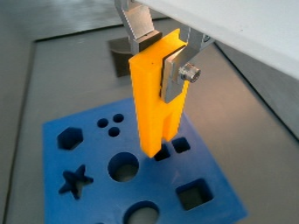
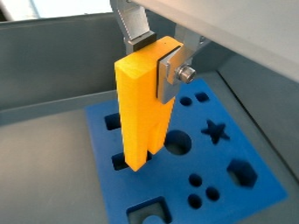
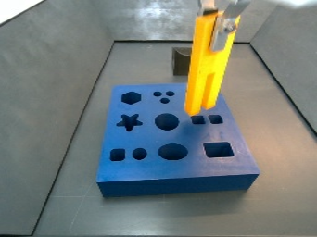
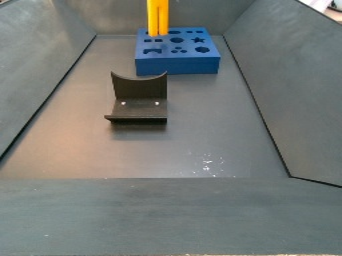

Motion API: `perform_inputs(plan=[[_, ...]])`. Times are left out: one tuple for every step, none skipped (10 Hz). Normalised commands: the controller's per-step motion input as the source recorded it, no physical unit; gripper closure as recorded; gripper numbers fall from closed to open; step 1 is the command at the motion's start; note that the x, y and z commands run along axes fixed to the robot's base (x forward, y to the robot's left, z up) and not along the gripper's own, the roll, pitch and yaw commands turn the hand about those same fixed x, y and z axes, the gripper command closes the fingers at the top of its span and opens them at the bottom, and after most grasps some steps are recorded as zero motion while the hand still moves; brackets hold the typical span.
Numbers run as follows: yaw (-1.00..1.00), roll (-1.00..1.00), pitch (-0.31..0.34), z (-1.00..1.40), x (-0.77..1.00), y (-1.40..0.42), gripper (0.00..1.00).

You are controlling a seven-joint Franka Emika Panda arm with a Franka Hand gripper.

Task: Pick up the double-square object. Move up. Rotate the double-square object. Place the double-square object on the fixture. Regrasp the double-square object. Move to above the board. Insert the double-square object.
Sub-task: Insert the double-square object.

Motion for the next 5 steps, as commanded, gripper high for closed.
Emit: perform_inputs(plan=[[-1.00, 0.03, 0.004, -0.29, -0.01, 0.00, 1.00], [-1.00, 0.02, 0.023, -0.26, -0.01, 0.00, 1.00], [-1.00, 0.02, 0.027, -0.25, -0.01, 0.00, 1.00], [-1.00, 0.02, 0.031, -0.25, -0.02, 0.00, 1.00], [-1.00, 0.02, 0.034, -0.24, -0.01, 0.00, 1.00]])
